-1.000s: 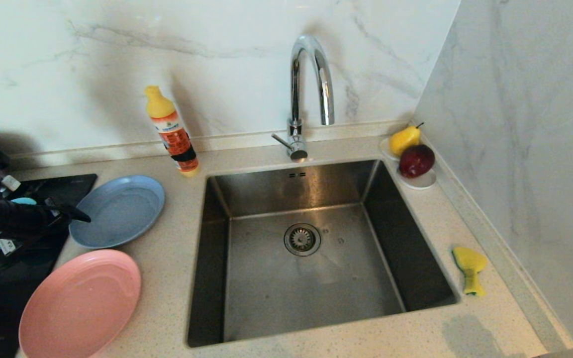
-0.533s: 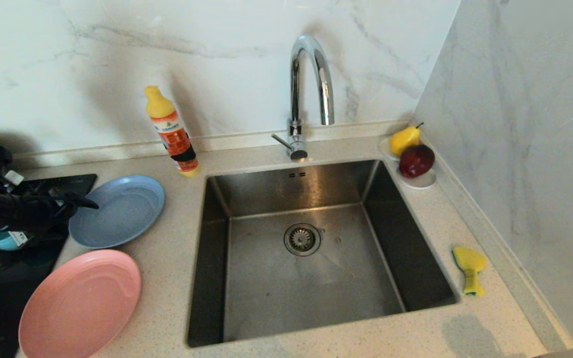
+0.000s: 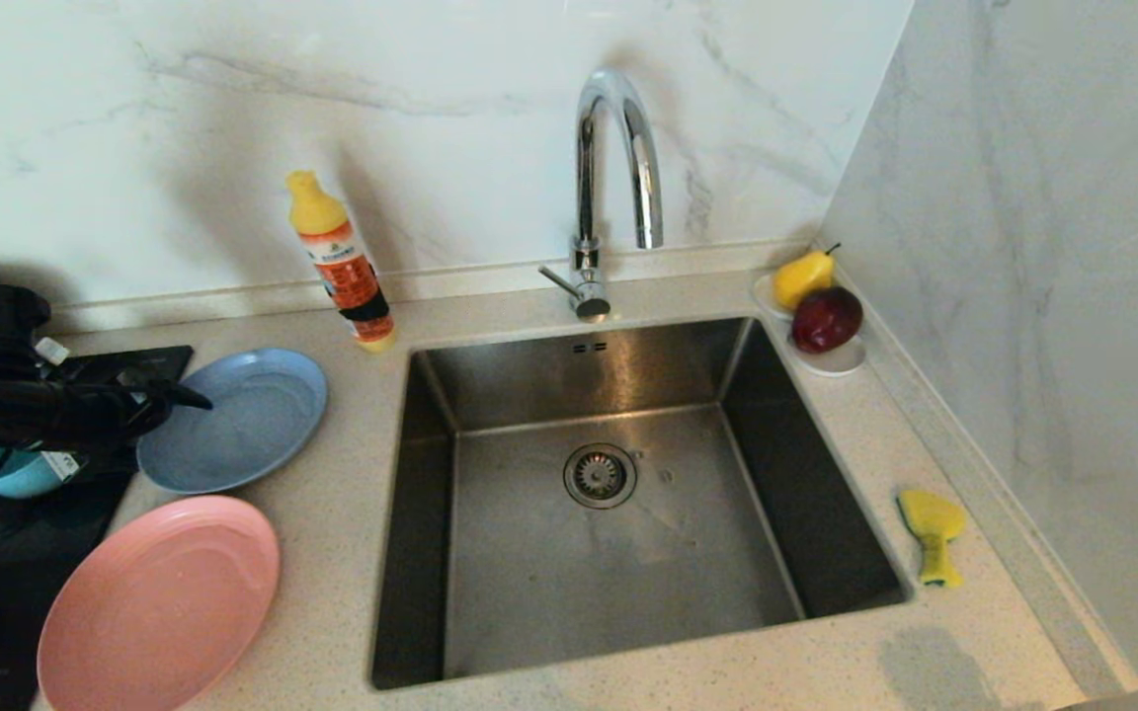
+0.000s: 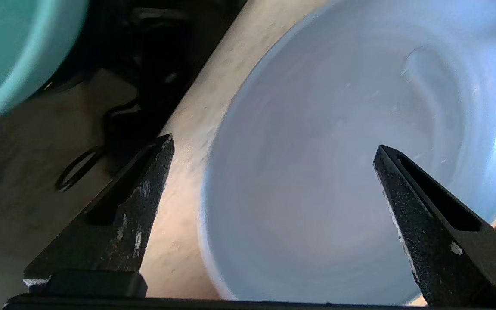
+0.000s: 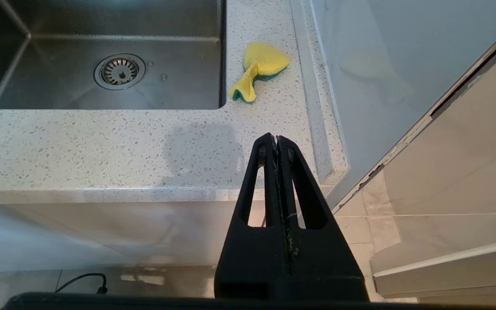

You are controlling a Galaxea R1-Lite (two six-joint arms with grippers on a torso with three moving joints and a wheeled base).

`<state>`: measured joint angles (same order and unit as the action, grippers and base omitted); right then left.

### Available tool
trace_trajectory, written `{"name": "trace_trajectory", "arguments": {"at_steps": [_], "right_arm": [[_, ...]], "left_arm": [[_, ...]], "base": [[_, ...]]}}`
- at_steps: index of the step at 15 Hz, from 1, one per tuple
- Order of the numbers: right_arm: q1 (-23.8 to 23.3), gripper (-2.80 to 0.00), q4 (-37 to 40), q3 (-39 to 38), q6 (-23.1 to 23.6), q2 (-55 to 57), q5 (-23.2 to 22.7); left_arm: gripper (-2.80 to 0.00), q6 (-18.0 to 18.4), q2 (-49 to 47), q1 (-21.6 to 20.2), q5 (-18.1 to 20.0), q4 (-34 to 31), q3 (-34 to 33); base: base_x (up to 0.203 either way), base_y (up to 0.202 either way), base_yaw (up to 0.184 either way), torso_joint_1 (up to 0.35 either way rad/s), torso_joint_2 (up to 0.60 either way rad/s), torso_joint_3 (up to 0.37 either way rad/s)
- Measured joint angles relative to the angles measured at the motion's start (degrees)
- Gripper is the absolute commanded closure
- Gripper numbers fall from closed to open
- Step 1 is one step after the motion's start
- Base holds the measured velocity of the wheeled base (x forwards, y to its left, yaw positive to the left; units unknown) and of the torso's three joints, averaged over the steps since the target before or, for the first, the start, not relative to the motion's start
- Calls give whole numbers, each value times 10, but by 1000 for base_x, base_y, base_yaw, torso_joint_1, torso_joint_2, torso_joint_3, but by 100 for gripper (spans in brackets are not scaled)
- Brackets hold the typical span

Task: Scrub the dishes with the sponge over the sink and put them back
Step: Place the plate on the plate

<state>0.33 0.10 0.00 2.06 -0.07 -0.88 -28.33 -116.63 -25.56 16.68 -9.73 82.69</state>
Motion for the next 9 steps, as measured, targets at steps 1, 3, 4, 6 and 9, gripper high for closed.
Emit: {"name": "trace_trajectory", "arguments": {"at_steps": [1, 3, 4, 6, 9], "right_arm": [[0, 0, 0, 0, 0, 0, 0], [0, 0, 0, 0, 0, 0, 0], [0, 0, 0, 0, 0, 0, 0], [0, 0, 0, 0, 0, 0, 0], [0, 0, 0, 0, 0, 0, 0]], "left_arm": [[-280, -7, -5, 3, 0, -3, 11], [-280, -11, -12, 13, -4, -6, 28], [-280, -12, -14, 18, -5, -10, 34], [-280, -12, -19, 26, -14, -25, 50], [-280, -6, -30, 34, -50, -72, 89]], "base": [[0, 0, 0, 0, 0, 0], [0, 0, 0, 0, 0, 0], [0, 0, 0, 0, 0, 0], [0, 0, 0, 0, 0, 0], [0, 0, 0, 0, 0, 0]]}}
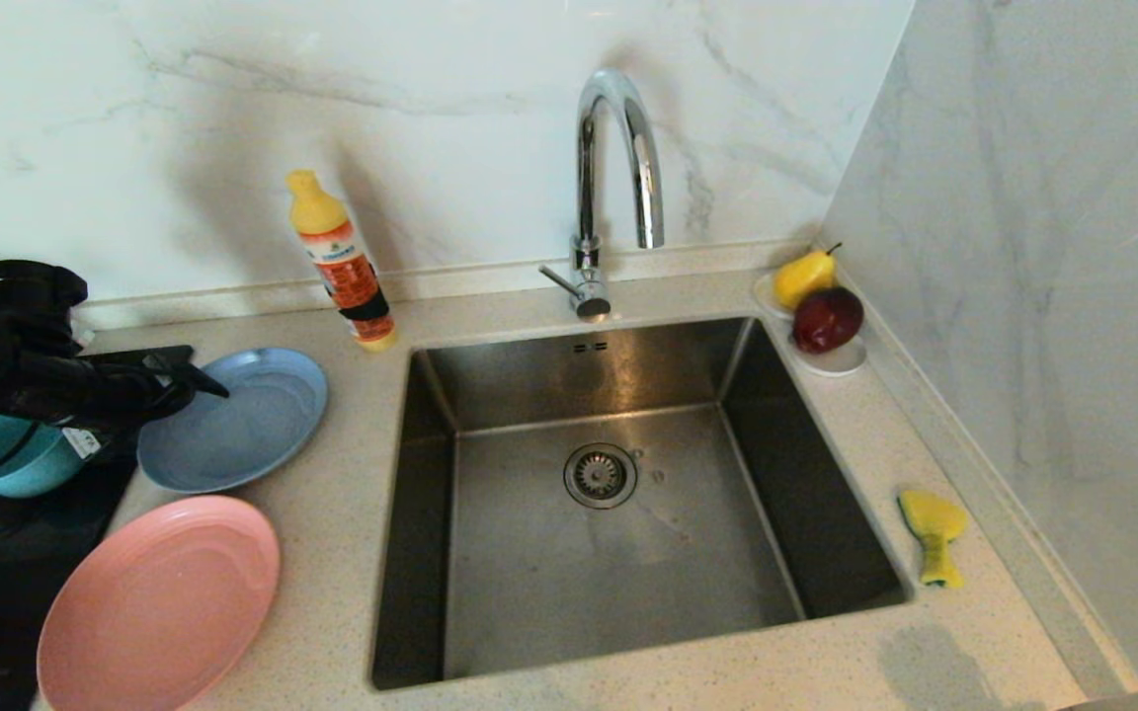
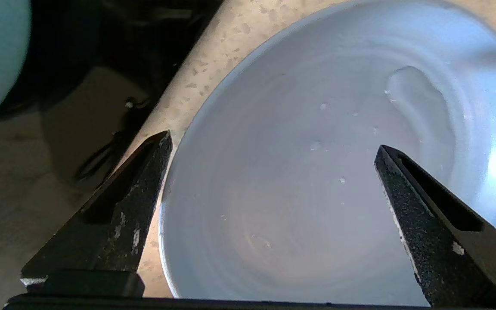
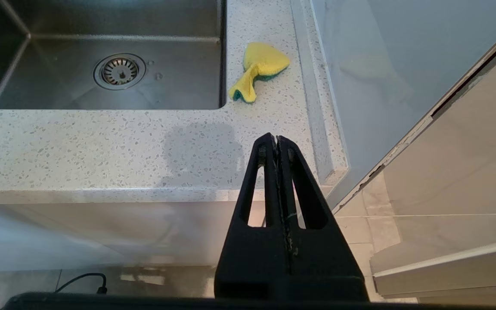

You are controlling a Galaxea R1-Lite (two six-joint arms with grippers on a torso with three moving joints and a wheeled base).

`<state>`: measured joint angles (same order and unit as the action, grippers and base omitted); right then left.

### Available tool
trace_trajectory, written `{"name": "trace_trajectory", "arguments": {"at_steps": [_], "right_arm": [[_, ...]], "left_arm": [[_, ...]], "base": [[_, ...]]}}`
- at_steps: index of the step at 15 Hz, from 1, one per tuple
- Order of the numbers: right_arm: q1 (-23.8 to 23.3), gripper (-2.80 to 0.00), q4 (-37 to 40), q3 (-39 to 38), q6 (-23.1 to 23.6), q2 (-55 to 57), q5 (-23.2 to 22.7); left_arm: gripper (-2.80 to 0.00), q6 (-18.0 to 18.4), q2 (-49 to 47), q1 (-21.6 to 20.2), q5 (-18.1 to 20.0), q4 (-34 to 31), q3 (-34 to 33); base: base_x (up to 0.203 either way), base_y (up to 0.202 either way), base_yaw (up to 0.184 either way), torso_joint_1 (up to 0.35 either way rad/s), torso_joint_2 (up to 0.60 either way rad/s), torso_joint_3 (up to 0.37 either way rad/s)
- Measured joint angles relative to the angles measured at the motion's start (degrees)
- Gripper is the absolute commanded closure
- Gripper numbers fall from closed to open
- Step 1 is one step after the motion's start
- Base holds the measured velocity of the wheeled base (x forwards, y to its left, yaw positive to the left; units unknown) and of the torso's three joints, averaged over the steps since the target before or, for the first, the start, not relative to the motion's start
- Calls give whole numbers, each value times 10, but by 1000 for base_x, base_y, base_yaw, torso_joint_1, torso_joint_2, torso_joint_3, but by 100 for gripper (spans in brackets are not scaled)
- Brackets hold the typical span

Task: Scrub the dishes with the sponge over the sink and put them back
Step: Place the plate on the plate

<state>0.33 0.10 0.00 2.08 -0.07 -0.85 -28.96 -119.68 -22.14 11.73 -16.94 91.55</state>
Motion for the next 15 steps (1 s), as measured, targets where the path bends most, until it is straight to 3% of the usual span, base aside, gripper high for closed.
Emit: {"name": "trace_trajectory", "arguments": {"at_steps": [2, 5, 6, 12, 15], "right_arm": [[0, 0, 0, 0, 0, 0, 0], [0, 0, 0, 0, 0, 0, 0], [0, 0, 0, 0, 0, 0, 0], [0, 0, 0, 0, 0, 0, 0], [0, 0, 0, 0, 0, 0, 0]], "left_arm": [[-280, 2, -11, 4, -28, -20, 20], [-280, 3, -20, 6, -31, -23, 30], [0, 3, -21, 6, -31, -22, 30], [0, 3, -27, 6, -34, -23, 34], [0, 20, -28, 7, -53, -28, 41]], "base": [[0, 0, 0, 0, 0, 0], [0, 0, 0, 0, 0, 0], [0, 0, 0, 0, 0, 0], [0, 0, 0, 0, 0, 0], [0, 0, 0, 0, 0, 0]]}}
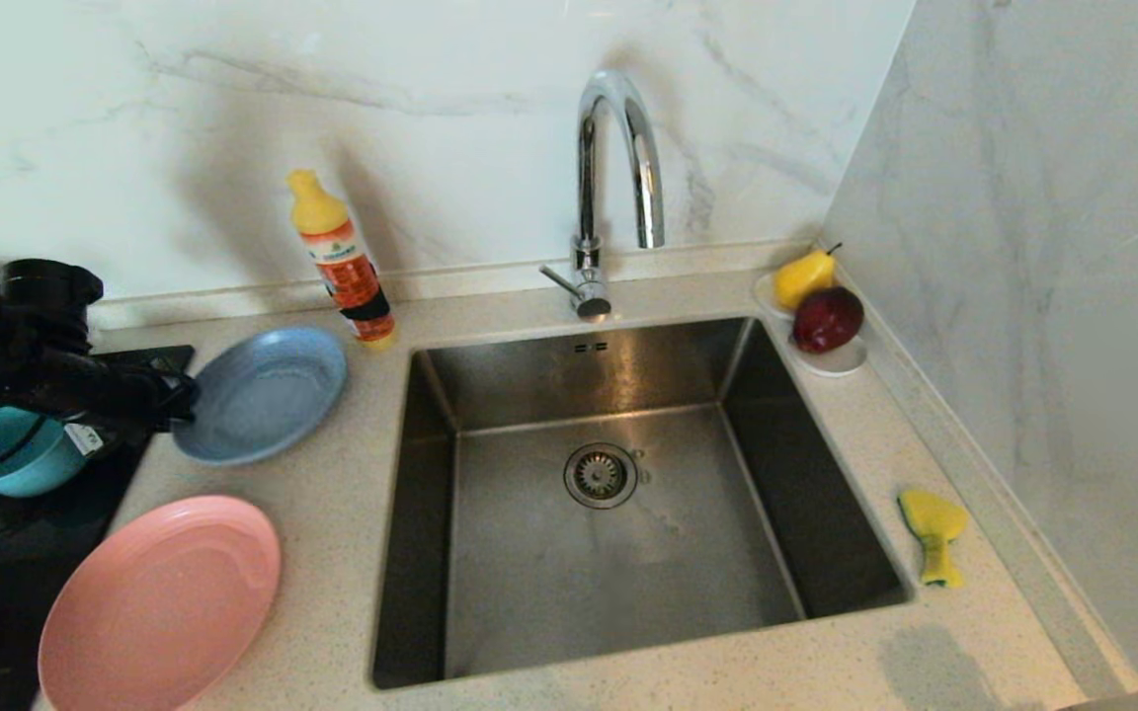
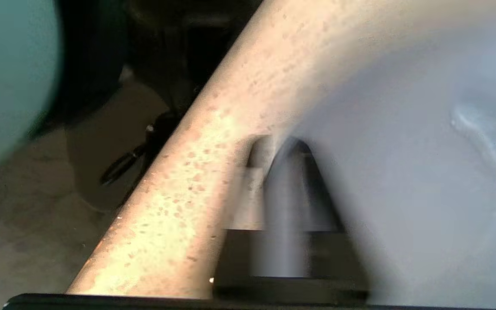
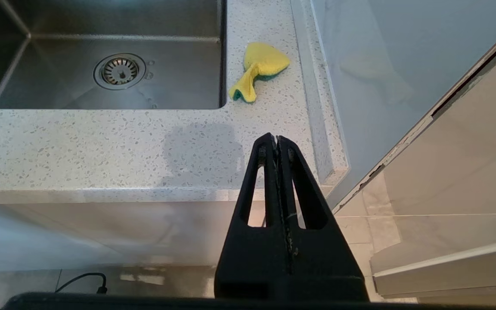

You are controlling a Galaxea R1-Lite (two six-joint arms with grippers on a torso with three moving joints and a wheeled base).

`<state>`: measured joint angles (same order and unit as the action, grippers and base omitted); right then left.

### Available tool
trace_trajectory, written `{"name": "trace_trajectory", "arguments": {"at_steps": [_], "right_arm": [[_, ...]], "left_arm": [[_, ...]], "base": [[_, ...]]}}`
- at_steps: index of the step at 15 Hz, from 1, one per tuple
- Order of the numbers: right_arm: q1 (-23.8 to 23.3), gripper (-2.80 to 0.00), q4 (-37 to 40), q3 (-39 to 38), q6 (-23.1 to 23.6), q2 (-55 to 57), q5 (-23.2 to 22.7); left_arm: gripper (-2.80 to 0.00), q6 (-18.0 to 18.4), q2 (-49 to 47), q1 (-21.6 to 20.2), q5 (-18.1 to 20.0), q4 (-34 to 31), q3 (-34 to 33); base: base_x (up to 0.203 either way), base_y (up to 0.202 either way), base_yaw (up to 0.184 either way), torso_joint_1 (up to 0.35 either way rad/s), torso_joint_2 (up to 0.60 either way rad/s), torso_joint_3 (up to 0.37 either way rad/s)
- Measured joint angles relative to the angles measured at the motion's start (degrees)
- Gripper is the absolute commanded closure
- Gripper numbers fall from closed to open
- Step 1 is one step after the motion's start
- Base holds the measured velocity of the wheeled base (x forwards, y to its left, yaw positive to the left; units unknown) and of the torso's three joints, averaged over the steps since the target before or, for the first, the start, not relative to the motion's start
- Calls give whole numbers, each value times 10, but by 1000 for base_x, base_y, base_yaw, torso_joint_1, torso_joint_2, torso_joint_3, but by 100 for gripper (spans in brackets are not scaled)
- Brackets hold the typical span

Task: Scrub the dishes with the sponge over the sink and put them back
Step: Place the plate on the plate

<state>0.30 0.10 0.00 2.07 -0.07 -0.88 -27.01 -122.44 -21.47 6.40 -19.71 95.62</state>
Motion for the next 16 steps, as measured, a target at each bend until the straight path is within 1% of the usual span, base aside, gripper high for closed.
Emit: {"name": "trace_trajectory", "arguments": {"at_steps": [2, 4, 7, 11, 14, 15, 16], "right_arm": [[0, 0, 0, 0, 0, 0, 0], [0, 0, 0, 0, 0, 0, 0], [0, 0, 0, 0, 0, 0, 0], [0, 0, 0, 0, 0, 0, 0], [0, 0, 0, 0, 0, 0, 0], [0, 0, 0, 0, 0, 0, 0], [0, 0, 0, 0, 0, 0, 0]], "left_arm": [[0, 12, 0, -1, -18, -19, 10], [0, 15, 1, -4, -25, -37, 24], [0, 22, 10, -20, -26, -65, 46], [0, 22, 48, -26, -24, -75, 58], [0, 24, 90, -27, -23, -127, 55], [0, 32, 106, -27, -24, -149, 54], [0, 48, 124, -31, -23, -176, 51]], "base": [[0, 0, 0, 0, 0, 0], [0, 0, 0, 0, 0, 0], [0, 0, 0, 0, 0, 0], [0, 0, 0, 0, 0, 0], [0, 0, 0, 0, 0, 0], [0, 0, 0, 0, 0, 0], [0, 0, 0, 0, 0, 0]]}}
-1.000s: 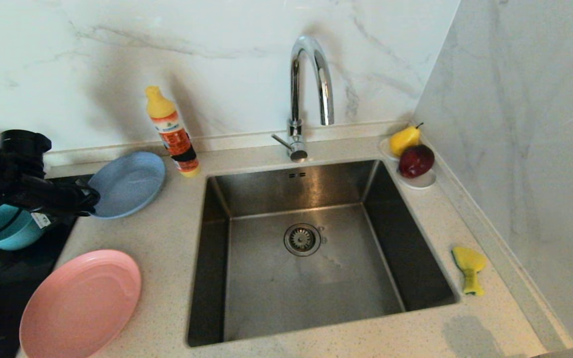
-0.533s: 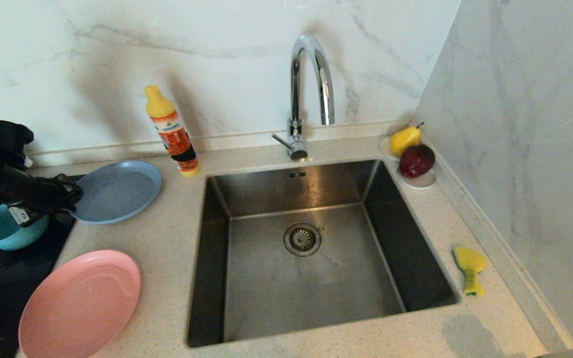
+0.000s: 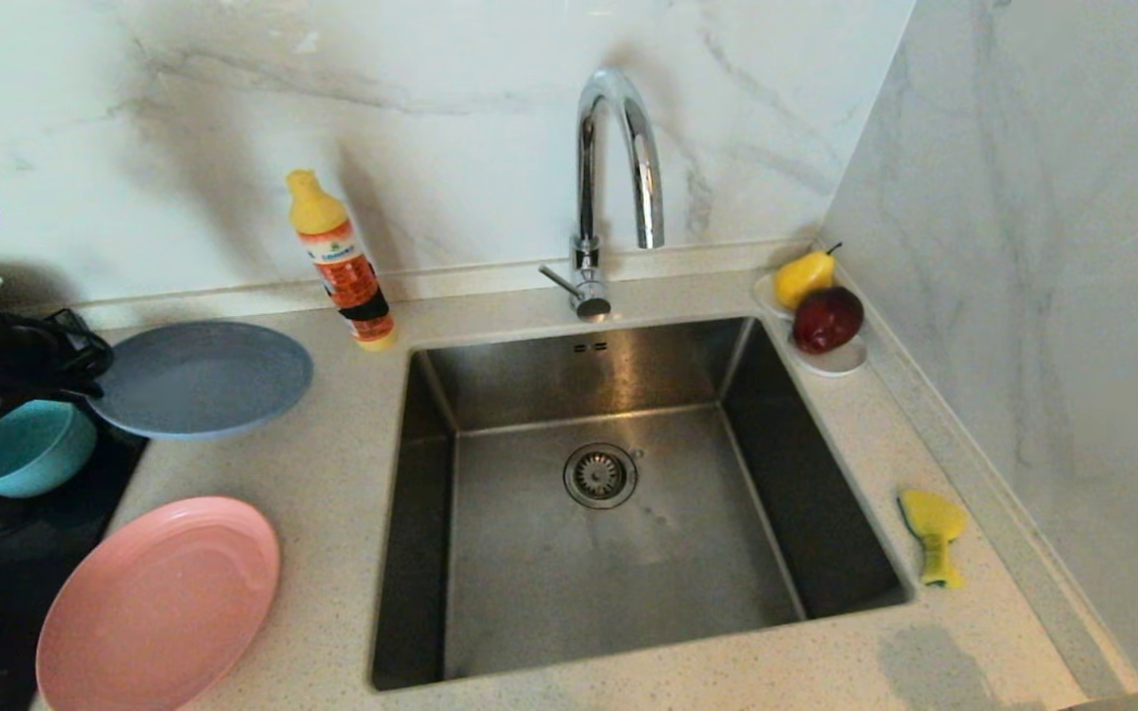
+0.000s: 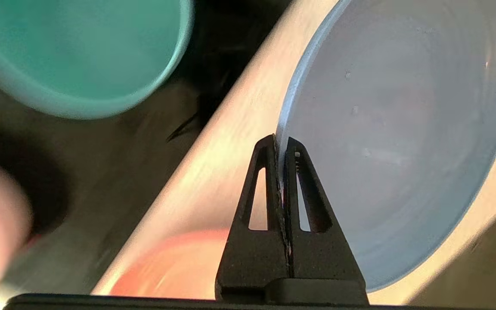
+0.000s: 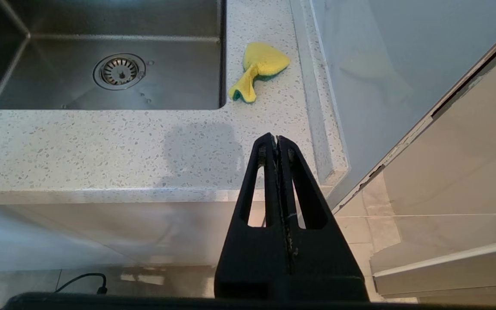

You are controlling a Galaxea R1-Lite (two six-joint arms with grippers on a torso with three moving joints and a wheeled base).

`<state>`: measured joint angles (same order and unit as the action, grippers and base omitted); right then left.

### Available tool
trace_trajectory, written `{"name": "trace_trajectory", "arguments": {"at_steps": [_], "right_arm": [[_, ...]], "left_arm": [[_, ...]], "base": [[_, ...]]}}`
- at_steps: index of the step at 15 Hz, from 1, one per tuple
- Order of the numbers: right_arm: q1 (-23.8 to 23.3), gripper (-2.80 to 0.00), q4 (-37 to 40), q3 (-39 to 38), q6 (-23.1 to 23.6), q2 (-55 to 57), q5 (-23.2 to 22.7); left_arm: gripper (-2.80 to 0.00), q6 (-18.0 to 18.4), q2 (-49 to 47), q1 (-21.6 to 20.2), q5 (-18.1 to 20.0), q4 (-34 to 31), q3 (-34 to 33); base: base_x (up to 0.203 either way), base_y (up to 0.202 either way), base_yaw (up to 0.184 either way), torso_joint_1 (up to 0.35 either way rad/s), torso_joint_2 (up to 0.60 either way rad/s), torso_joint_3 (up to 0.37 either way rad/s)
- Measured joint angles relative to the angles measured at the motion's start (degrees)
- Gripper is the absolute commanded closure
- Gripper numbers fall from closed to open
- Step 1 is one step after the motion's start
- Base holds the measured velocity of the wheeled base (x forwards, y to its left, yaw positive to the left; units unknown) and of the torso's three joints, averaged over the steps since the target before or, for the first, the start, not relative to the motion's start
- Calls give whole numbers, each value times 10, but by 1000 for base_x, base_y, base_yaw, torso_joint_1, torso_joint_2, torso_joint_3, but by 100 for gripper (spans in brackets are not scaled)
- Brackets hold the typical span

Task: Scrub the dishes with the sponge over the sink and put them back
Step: Place the plate on the plate

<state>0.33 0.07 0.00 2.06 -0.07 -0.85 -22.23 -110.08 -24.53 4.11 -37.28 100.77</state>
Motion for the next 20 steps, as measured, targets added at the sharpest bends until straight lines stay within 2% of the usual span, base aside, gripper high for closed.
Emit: {"name": "trace_trajectory", "arguments": {"at_steps": [2, 4, 9, 12, 16, 20], "right_arm": [[0, 0, 0, 0, 0, 0, 0], [0, 0, 0, 0, 0, 0, 0], [0, 0, 0, 0, 0, 0, 0], [0, 0, 0, 0, 0, 0, 0], [0, 0, 0, 0, 0, 0, 0], [0, 0, 0, 0, 0, 0, 0]], "left_arm": [[0, 32, 38, -13, 13, -44, -12], [0, 62, 80, -31, 34, -56, -51], [0, 136, 177, -72, 78, -53, -223], [0, 149, 220, -86, 83, -48, -300], [0, 175, 255, -113, 83, -17, -370], [0, 191, 249, -133, 82, 73, -423]], "base": [[0, 0, 0, 0, 0, 0], [0, 0, 0, 0, 0, 0], [0, 0, 0, 0, 0, 0], [0, 0, 0, 0, 0, 0], [0, 0, 0, 0, 0, 0], [0, 0, 0, 0, 0, 0]]}}
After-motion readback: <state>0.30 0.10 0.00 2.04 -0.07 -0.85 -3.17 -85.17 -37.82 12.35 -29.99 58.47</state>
